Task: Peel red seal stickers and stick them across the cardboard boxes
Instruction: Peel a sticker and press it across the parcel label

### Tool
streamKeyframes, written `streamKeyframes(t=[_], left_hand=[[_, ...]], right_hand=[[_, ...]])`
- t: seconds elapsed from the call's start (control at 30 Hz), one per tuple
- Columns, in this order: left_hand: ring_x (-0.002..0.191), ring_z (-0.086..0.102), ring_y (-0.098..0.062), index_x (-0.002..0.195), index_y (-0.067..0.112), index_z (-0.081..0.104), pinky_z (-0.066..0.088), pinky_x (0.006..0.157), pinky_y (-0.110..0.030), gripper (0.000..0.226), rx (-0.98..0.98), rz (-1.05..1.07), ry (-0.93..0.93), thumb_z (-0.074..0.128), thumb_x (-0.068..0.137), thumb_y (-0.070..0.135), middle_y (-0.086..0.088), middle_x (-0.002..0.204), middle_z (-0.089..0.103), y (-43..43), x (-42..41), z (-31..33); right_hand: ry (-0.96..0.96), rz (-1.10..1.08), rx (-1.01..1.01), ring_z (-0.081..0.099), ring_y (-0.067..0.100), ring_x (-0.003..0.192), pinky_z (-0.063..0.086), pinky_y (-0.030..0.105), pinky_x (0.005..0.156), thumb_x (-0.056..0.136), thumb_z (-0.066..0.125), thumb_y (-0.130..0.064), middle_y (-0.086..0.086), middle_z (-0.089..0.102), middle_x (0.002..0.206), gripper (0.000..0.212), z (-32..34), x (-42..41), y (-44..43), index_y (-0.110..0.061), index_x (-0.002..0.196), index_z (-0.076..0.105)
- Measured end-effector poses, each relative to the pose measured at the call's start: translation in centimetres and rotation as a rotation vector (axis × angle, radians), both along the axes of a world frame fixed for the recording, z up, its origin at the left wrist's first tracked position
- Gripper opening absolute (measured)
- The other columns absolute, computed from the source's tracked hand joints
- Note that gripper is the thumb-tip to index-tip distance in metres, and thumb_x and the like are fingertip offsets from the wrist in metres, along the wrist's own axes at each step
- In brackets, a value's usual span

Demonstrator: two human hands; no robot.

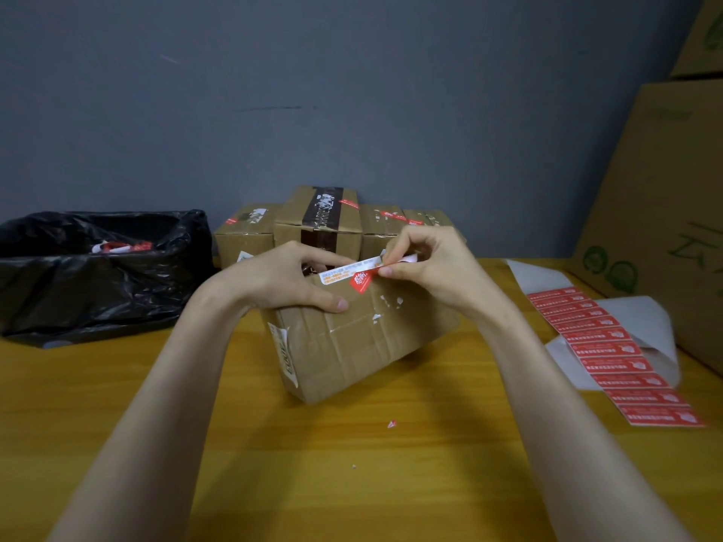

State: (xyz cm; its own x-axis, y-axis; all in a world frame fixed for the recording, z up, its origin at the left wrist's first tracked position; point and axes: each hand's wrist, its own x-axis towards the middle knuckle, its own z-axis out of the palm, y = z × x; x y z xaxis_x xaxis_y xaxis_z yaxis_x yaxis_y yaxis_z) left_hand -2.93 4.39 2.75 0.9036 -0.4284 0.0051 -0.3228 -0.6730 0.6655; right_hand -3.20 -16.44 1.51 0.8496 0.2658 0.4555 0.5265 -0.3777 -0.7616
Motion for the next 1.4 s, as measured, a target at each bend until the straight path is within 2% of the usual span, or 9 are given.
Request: streamKeyframes(t=[0.07,0.13,0.23,0.37,0.53,0.9,1.17,1.27,1.4], left_hand=[[0.098,0.055,-0.005,0.109,0.054,0.055,0.047,0.084,-0.024,0.048,-0.001,0.003,0.0,0.077,0.072,0.034,0.009,0.116,0.057,0.0,0.0,0.0],[0.097,0.055,-0.005,0.108,0.054,0.056,0.047,0.084,-0.023,0.047,-0.007,0.002,-0.012,0.078,0.072,0.033,0.008,0.115,0.058,0.0,-0.1,-0.1],[0.096,0.056,-0.005,0.107,0.052,0.057,0.047,0.083,-0.022,0.047,-0.014,0.0,-0.018,0.078,0.072,0.031,0.007,0.114,0.059,0.0,-0.1,-0.1],[0.098,0.056,-0.006,0.112,0.05,0.057,0.047,0.087,-0.025,0.049,-0.003,0.003,-0.02,0.077,0.072,0.033,0.006,0.115,0.058,0.1,-0.1,0.0],[0.096,0.056,-0.005,0.109,0.052,0.056,0.047,0.085,-0.025,0.047,0.0,0.001,-0.02,0.077,0.072,0.033,0.006,0.114,0.058,0.1,-0.1,0.0],[0.092,0.056,-0.003,0.111,0.052,0.055,0.046,0.077,-0.019,0.048,-0.003,-0.007,-0.012,0.076,0.072,0.033,0.009,0.113,0.057,0.0,-0.1,0.1],[0.098,0.056,-0.007,0.118,0.046,0.057,0.048,0.085,-0.025,0.051,-0.001,-0.004,-0.028,0.077,0.072,0.033,0.008,0.116,0.058,-0.1,-0.3,0.0],[0.098,0.057,-0.007,0.118,0.046,0.059,0.049,0.086,-0.026,0.052,-0.008,0.004,-0.019,0.078,0.072,0.032,0.009,0.117,0.057,0.0,-0.2,0.1],[0.102,0.055,-0.007,0.12,0.044,0.058,0.048,0.081,-0.018,0.053,-0.004,-0.037,-0.041,0.077,0.073,0.028,0.012,0.116,0.056,-0.1,-0.6,0.3]], right_hand=[[-0.01,0.011,-0.017,0.055,-0.005,0.08,0.046,0.014,0.072,0.072,0.074,0.004,-0.003,0.06,0.079,0.015,0.1,-0.1,0.0,-0.004,0.066,0.064],[-0.013,0.02,-0.016,0.054,-0.011,0.082,0.043,0.008,0.074,0.07,0.074,0.006,-0.004,0.058,0.083,0.018,0.2,0.0,0.0,-0.008,0.066,0.063],[0.015,0.058,0.019,0.056,-0.012,0.077,0.045,0.01,0.072,0.071,0.071,0.011,-0.002,0.059,0.081,0.026,0.1,0.1,-0.2,-0.011,0.063,0.059],[0.045,0.069,0.027,0.06,-0.007,0.073,0.048,0.013,0.072,0.072,0.07,0.01,-0.002,0.062,0.08,0.026,-0.1,0.2,-0.3,-0.009,0.061,0.057],[0.061,0.081,0.018,0.062,-0.006,0.077,0.048,0.01,0.072,0.074,0.069,0.009,-0.002,0.065,0.08,0.022,0.1,0.2,-0.5,-0.006,0.064,0.057],[0.098,0.104,0.019,0.064,0.004,0.083,0.053,0.02,0.08,0.075,0.068,0.008,0.001,0.066,0.08,0.024,0.3,-0.1,-0.8,-0.008,0.064,0.055],[0.083,0.115,0.05,0.065,0.013,0.087,0.053,0.028,0.085,0.073,0.069,0.009,-0.005,0.068,0.073,0.023,0.4,-0.2,-1.1,-0.008,0.064,0.057],[0.085,0.111,0.141,0.067,0.027,0.093,0.053,0.033,0.086,0.062,0.074,-0.005,-0.003,0.069,0.072,0.017,0.7,-0.5,-1.5,-0.006,0.064,0.056],[0.127,0.076,0.156,0.068,0.029,0.094,0.052,0.039,0.09,0.054,0.076,-0.017,0.008,0.068,0.078,0.022,1.3,-1.1,-1.9,-0.007,0.066,0.06]])
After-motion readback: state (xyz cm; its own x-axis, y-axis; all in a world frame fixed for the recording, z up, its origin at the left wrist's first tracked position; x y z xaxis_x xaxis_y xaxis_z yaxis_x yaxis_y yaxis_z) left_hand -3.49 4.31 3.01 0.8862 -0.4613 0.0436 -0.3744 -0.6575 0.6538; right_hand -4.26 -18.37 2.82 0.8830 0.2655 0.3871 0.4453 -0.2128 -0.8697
